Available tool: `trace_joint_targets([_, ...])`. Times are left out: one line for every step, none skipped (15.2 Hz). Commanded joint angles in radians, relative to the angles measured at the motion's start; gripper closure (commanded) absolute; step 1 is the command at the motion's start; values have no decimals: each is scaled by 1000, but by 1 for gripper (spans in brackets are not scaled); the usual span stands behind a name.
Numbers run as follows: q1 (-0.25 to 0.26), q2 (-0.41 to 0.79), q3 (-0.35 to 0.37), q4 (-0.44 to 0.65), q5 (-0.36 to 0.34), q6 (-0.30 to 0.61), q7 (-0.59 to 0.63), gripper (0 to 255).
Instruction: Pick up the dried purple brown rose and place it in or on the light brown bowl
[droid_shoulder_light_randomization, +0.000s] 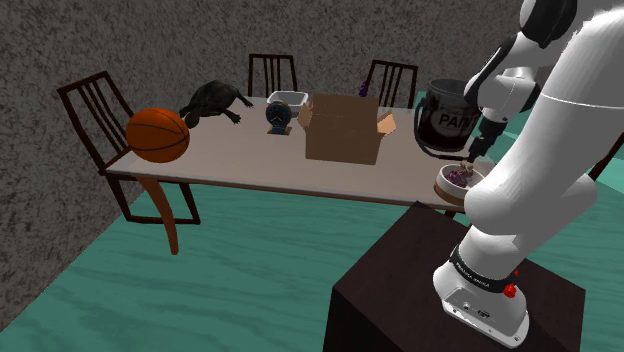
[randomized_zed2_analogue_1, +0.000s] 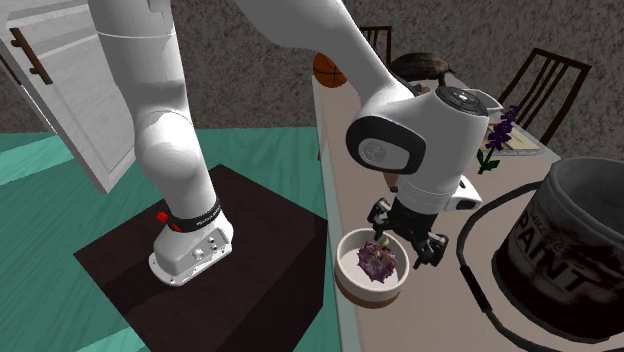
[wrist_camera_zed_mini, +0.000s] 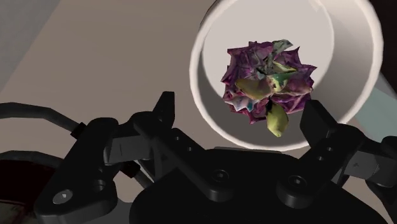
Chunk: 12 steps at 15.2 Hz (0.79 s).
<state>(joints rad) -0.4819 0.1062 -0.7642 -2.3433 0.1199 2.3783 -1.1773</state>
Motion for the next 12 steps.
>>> trace_joint_targets([0,1,0,-1,2,3,-1,0])
trace_joint_targets([0,1,0,-1,2,3,-2,0])
trace_joint_targets([0,1,0,-1,2,3,-2,0])
trace_joint_targets([0,1,0,-1,2,3,-2,0])
trace_joint_targets([0,1,0,-1,2,2,-1,0])
trace_joint_targets([0,1,0,-1,2,2,-1,255])
trace_joint_targets([0,1,0,-1,2,2,-1,255])
trace_joint_targets([0,1,0,-1,2,2,-1,255])
trace_joint_targets([0,1,0,-1,2,2,-1,255])
trace_joint_targets([0,1,0,-1,2,2,-1,255])
trace_joint_targets([0,1,0,-1,2,2,-1,255])
trace_joint_targets([0,1,0,-1,2,2,-1,255])
